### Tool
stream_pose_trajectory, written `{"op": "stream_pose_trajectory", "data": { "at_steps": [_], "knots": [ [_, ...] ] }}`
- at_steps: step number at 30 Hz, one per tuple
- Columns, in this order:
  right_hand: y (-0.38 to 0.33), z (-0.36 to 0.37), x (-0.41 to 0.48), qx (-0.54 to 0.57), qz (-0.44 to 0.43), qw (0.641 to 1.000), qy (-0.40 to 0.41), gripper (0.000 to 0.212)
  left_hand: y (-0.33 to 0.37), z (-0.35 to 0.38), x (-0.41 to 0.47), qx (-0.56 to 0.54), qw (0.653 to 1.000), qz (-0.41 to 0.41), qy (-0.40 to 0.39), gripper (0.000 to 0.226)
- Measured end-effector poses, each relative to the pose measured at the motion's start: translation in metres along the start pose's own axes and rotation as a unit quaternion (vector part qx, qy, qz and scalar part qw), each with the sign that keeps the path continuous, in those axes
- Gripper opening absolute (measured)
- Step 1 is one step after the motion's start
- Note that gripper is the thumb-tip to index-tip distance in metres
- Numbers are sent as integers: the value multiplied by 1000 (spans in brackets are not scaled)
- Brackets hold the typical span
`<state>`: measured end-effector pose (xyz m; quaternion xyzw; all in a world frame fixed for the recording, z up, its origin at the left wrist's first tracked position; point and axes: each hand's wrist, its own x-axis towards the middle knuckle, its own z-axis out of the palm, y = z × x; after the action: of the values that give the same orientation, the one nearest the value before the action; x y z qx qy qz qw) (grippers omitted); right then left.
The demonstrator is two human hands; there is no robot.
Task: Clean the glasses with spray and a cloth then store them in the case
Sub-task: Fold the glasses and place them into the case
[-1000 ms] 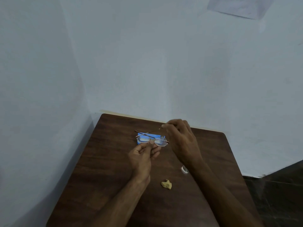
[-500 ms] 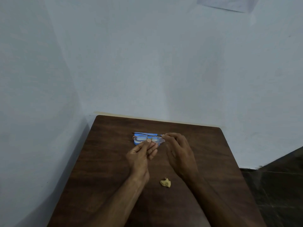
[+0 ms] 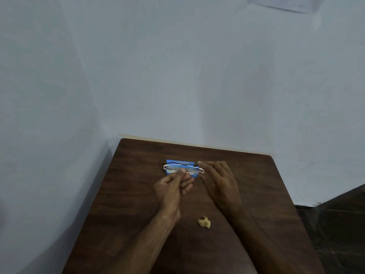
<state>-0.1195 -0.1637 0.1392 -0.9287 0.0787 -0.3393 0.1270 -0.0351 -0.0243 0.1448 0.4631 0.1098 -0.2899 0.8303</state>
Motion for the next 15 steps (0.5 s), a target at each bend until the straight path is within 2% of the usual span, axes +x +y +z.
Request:
{"op": "stream_pose_trajectory", "data": {
  "at_steps": [7, 15],
  "knots": [
    [8, 8, -3, 96, 81, 992, -23, 27, -4, -6, 7, 27, 1000, -10, 10, 12],
    [17, 26, -15, 252, 224, 941, -2, 25, -18, -14, 20, 106, 994, 9, 17, 22]
  ]
}}
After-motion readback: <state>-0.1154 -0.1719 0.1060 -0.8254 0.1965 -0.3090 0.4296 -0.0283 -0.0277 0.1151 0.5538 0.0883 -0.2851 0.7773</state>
